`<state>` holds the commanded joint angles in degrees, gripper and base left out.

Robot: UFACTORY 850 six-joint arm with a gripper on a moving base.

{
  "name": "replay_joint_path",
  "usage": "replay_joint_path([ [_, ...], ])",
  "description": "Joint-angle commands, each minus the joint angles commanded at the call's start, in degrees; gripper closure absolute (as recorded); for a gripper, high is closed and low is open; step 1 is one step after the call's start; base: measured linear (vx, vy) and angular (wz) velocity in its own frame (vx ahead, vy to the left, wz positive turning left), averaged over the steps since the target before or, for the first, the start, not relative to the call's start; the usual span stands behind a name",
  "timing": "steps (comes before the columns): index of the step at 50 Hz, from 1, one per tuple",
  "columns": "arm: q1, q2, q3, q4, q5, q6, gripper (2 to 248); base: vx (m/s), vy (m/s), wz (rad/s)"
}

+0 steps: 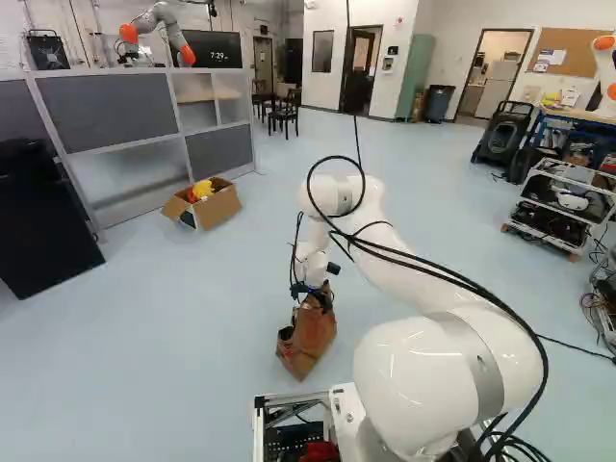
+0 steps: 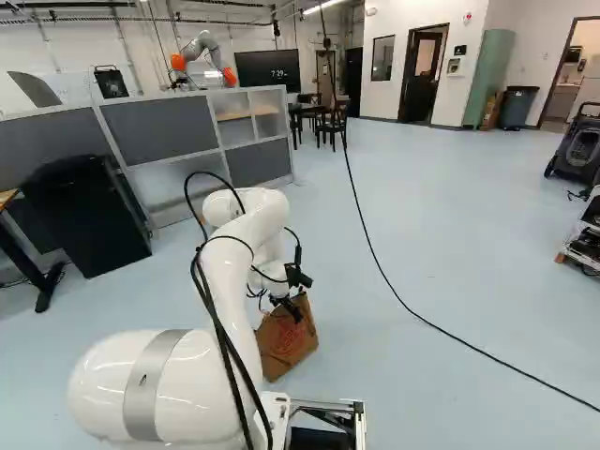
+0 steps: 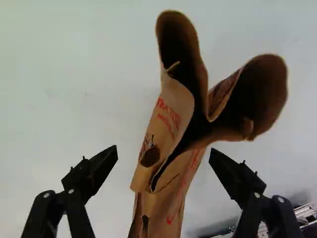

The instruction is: Pick up the grocery bag from the ground

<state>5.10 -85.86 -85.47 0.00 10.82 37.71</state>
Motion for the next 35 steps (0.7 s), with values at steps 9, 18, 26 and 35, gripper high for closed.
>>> replay_joint_path([
  [9, 0.0, -0.6, -0.57, 0.0, 0.0, 0.0, 3, 0.0, 0.0, 0.0],
  [18, 0.0, -0.67, -0.64, 0.0, 0.0, 0.0, 72, 0.0, 0.0, 0.0],
  [26, 0.0, -0.67, -0.64, 0.0, 0.0, 0.0, 111, 0.0, 0.0, 0.0],
  [35, 0.0, -0.67, -0.64, 0.0, 0.0, 0.0, 187, 0.0, 0.0, 0.0],
])
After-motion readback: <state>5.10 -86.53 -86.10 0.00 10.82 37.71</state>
